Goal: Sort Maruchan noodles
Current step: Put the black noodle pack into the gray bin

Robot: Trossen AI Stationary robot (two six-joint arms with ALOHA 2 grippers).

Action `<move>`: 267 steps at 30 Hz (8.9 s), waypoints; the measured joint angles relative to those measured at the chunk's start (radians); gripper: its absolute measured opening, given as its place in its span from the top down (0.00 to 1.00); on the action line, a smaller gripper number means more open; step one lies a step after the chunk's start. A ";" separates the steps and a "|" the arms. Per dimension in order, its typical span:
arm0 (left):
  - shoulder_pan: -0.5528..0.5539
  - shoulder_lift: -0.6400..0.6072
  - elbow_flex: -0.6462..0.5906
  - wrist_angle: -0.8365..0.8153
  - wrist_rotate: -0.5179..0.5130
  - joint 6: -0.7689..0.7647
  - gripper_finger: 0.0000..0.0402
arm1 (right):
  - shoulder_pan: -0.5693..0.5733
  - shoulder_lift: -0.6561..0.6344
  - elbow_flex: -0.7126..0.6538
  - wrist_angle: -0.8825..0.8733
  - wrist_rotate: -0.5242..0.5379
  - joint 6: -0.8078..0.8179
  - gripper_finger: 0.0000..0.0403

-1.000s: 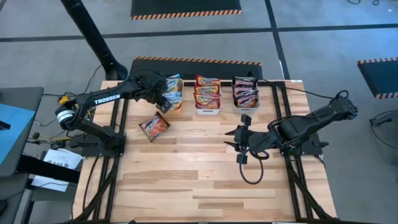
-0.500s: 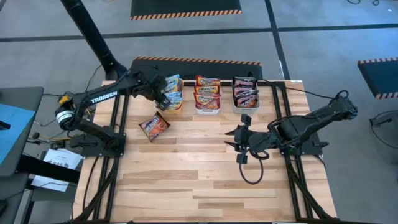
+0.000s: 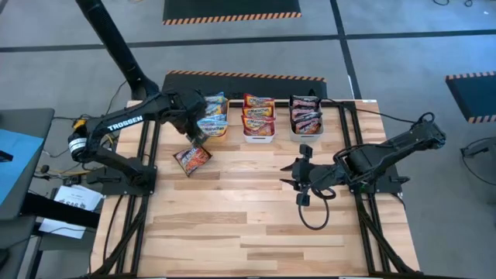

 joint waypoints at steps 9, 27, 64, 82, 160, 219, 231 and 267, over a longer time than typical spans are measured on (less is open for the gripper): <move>-0.133 0.000 -0.013 -0.136 0.007 -0.106 0.73 | 0.000 0.000 0.000 0.000 -0.035 0.054 0.58; -0.427 -0.294 -0.195 -0.132 -0.021 -0.347 0.73 | 0.000 0.000 0.000 -0.007 -0.036 0.130 0.58; -0.278 -0.340 -0.562 0.380 -0.125 -0.211 0.54 | -0.002 0.000 -0.013 -0.020 -0.034 0.138 0.58; -0.216 -0.078 -0.560 0.388 -0.059 -0.233 0.54 | -0.002 0.000 -0.068 0.015 -0.034 0.175 0.58; -0.761 0.061 -0.248 0.501 -0.050 -0.256 1.00 | -0.277 -0.004 -0.068 0.396 -0.363 0.233 0.53; -0.755 0.069 -0.049 0.680 -0.383 0.020 1.00 | -0.485 0.261 -0.067 0.595 -0.866 0.730 0.44; -0.712 0.069 -0.049 0.680 -0.387 0.021 1.00 | -0.486 0.261 -0.067 0.589 -0.863 0.714 0.72; -0.682 0.059 -0.049 0.674 -0.203 -0.015 0.67 | -0.475 0.200 -0.069 0.269 -0.828 0.362 0.98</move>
